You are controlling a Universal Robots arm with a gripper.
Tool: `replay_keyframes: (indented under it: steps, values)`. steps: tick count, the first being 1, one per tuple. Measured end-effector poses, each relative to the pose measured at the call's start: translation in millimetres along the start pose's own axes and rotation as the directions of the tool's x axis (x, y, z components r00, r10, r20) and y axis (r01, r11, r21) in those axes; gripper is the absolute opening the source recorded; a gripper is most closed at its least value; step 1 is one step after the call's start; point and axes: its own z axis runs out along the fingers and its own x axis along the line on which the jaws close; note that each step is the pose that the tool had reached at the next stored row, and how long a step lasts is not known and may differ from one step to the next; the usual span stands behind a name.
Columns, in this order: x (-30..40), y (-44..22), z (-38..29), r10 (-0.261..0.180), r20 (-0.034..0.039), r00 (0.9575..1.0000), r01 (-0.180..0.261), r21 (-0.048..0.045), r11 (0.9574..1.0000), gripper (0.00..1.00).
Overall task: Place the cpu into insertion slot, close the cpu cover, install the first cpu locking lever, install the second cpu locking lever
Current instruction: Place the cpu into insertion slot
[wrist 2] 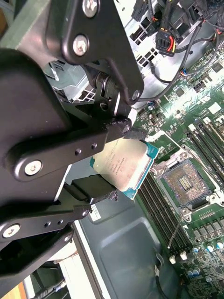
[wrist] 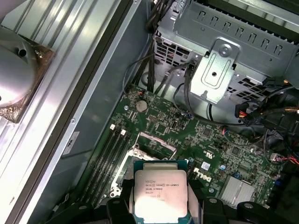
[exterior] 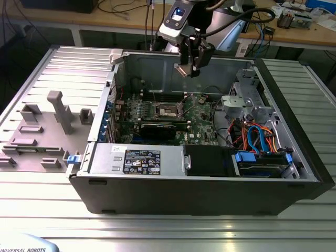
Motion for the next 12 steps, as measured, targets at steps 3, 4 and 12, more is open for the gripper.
replay_keyframes:
  steps: [3,4,12]
  values:
    - [0.0,0.0,0.0,0.001,0.0001,1.0,-0.001,0.0,1.0,0.54]
    - [0.0,0.0,0.0,0.005,0.0005,1.0,-0.005,-0.0001,1.0,0.54]
    - [0.0,0.0,0.1,0.074,0.0068,0.9972,-0.074,-0.0014,0.9973,0.54]
